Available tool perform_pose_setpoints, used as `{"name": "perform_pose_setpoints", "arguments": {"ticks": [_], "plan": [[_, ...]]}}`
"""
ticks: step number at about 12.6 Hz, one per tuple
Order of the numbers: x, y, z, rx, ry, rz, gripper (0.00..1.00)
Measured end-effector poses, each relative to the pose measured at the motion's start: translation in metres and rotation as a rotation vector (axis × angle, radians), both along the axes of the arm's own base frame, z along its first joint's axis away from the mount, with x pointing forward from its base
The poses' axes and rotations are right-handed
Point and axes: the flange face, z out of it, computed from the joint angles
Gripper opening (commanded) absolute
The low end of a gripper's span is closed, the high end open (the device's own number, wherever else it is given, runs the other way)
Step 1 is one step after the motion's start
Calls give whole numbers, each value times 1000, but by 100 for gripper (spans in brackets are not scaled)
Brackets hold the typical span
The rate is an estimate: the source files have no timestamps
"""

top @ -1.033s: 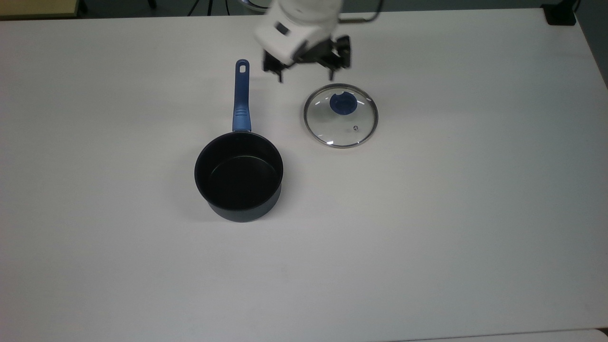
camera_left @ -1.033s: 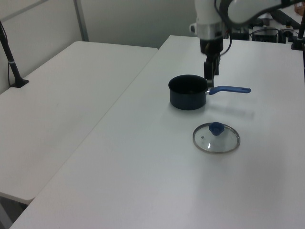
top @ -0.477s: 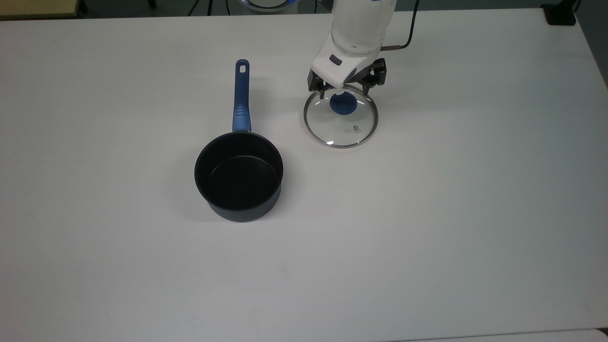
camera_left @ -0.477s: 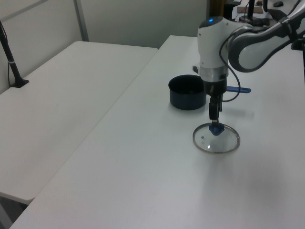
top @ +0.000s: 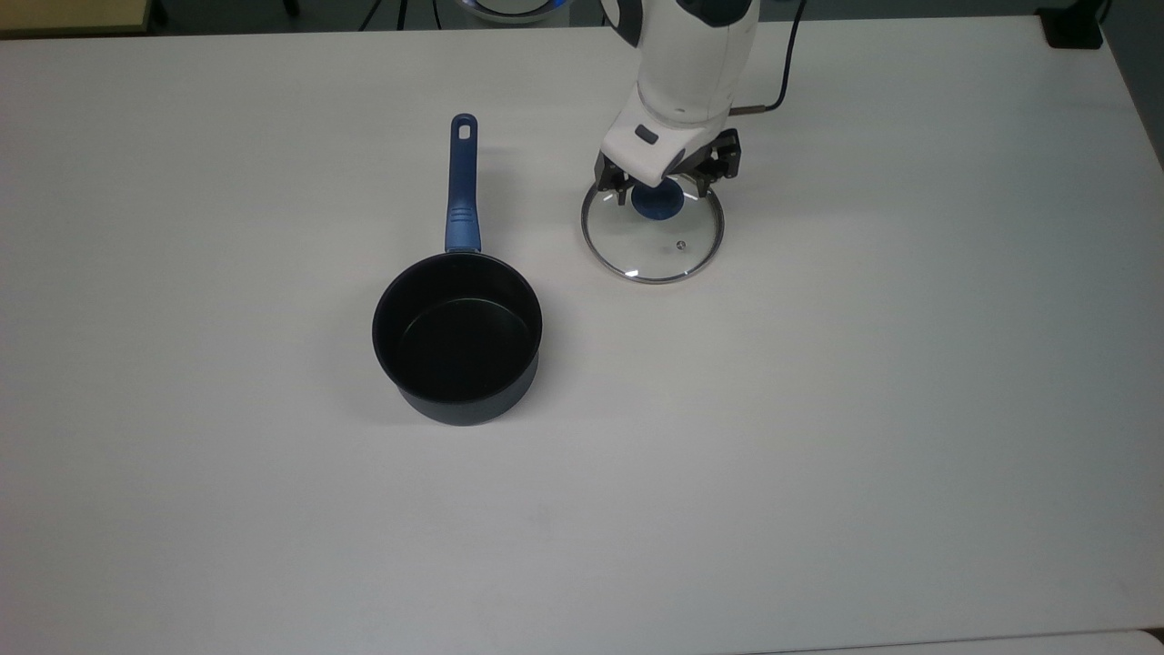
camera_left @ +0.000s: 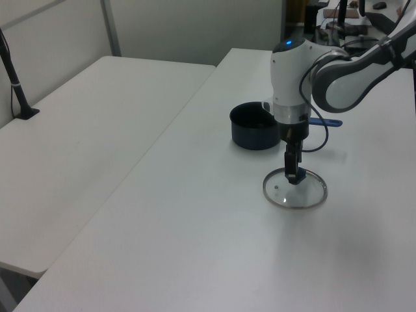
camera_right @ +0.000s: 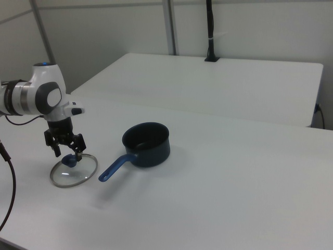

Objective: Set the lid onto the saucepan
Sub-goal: 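Lower the gripper and close it on the blue knob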

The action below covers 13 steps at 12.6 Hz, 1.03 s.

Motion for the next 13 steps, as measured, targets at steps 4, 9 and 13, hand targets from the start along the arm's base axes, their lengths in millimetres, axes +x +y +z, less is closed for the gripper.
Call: {"name": "perform_pose_setpoints", "arguments": {"ticks": [4, 9, 13], "plan": [[0, 3, -13, -8, 13, 1, 55], [1, 3, -13, -10, 10, 3, 46], [3, 1, 13, -23, 28, 1, 44]]}}
